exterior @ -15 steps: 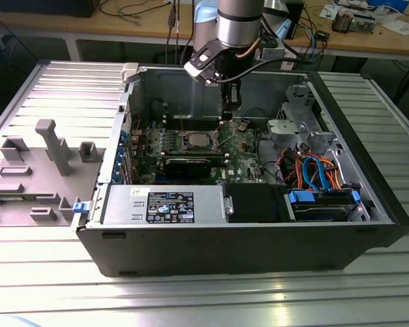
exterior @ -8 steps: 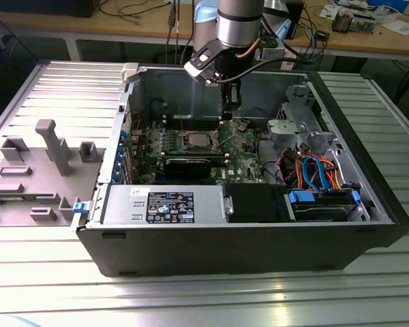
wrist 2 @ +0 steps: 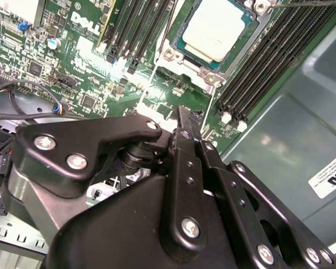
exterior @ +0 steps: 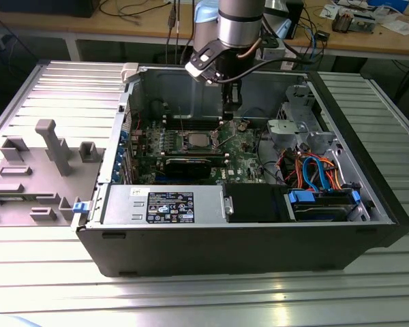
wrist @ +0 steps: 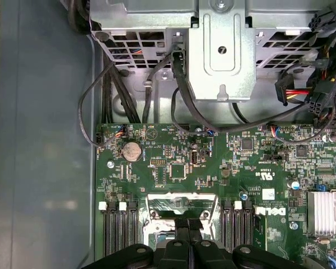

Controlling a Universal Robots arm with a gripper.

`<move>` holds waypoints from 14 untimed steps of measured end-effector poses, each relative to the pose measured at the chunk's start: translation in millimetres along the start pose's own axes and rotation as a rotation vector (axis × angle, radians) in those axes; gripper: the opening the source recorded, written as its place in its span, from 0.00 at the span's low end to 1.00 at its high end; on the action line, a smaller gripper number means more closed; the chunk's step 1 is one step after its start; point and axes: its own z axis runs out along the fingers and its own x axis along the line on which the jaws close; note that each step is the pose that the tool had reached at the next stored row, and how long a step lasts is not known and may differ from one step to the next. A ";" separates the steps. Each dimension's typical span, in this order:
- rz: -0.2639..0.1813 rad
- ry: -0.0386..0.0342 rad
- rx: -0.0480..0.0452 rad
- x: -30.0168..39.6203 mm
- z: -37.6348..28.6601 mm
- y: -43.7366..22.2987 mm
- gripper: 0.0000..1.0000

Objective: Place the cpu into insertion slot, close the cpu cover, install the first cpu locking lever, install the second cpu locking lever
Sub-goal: 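Close the cpu cover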

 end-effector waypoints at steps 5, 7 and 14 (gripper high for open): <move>0.000 0.0000 0.0131 0.3 4.9 23.7 0.11; 0.000 -0.0001 0.0148 0.3 7.5 30.5 0.11; -0.001 0.0001 0.0237 0.5 18.5 42.7 0.11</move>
